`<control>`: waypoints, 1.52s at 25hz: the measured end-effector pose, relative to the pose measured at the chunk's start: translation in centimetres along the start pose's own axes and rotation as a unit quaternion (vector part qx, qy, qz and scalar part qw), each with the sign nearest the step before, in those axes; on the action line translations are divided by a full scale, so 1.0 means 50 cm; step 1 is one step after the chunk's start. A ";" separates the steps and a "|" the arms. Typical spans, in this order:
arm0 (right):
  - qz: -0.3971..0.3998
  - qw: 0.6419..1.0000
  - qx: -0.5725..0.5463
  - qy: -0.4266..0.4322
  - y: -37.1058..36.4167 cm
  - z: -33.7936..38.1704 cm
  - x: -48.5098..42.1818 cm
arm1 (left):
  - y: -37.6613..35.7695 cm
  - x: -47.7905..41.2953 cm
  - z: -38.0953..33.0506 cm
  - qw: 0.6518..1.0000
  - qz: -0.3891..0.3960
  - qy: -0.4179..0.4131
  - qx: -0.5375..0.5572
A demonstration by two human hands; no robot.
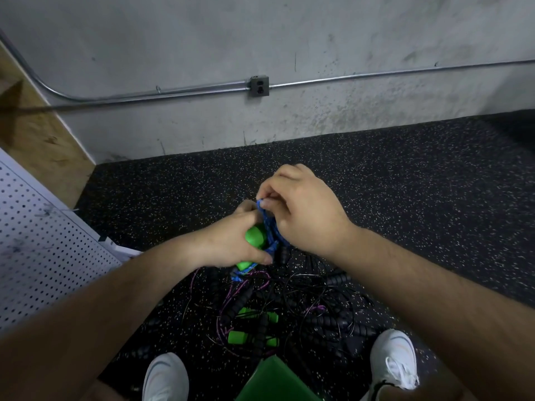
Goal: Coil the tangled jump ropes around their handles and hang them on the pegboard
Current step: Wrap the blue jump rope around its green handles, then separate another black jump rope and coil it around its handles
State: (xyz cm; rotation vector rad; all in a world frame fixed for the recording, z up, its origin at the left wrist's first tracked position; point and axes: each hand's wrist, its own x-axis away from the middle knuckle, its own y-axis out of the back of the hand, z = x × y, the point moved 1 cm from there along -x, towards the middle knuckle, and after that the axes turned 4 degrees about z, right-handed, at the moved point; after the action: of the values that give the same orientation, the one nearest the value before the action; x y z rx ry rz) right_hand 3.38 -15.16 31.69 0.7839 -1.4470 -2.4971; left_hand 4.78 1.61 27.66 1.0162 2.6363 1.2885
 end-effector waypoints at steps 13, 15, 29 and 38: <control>0.064 0.984 0.147 0.077 0.007 -0.064 0.004 | 0.091 0.019 0.040 0.942 -0.108 -0.037 0.315; 0.047 0.982 0.168 0.069 -0.003 -0.066 0.000 | 0.098 0.020 0.048 0.963 -0.141 -0.070 0.218; 0.163 0.985 -0.042 0.037 -0.181 0.058 -0.099 | 0.237 0.188 0.241 0.948 -0.178 0.032 -0.262; 0.295 0.951 -0.091 -0.018 -0.533 0.135 -0.124 | 0.077 0.234 0.585 0.969 -0.143 0.194 -0.046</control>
State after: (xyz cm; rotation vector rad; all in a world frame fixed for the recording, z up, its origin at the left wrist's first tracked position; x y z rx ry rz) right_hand 8.62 6.28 14.16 0.2192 -1.2046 -2.1375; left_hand 6.53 30.25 14.08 0.3769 2.8158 1.6538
